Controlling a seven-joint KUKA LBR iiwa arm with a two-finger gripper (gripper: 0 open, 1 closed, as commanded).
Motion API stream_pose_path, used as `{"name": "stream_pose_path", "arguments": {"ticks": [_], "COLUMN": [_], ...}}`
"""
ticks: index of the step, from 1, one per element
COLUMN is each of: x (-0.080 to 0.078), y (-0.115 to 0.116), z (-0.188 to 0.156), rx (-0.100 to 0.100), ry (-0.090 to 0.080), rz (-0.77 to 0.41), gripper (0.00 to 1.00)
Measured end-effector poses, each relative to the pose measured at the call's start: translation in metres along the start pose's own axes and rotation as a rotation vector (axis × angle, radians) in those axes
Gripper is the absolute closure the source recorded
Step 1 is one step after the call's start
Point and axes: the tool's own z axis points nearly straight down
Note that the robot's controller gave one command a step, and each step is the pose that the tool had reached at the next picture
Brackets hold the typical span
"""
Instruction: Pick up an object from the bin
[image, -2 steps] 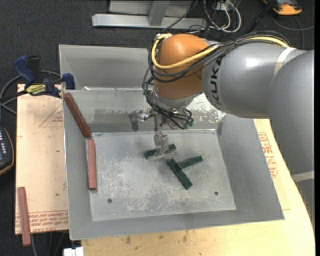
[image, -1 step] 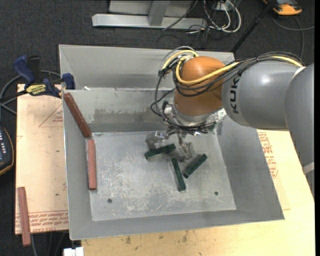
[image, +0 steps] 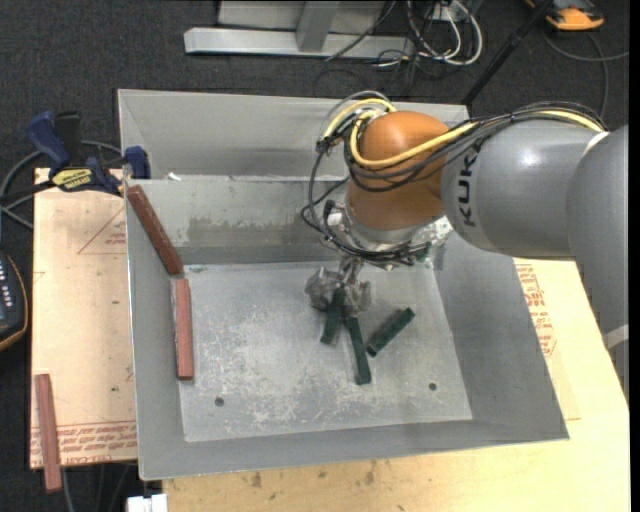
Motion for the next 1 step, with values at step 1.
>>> {"name": "stream_pose_path", "arguments": {"ticks": [1], "x": [-0.0091], "y": [0.0236], "z": [-0.1343], "rx": [0.008], "ry": [-0.003], "rz": [0.014], "gripper": [1.00]}}
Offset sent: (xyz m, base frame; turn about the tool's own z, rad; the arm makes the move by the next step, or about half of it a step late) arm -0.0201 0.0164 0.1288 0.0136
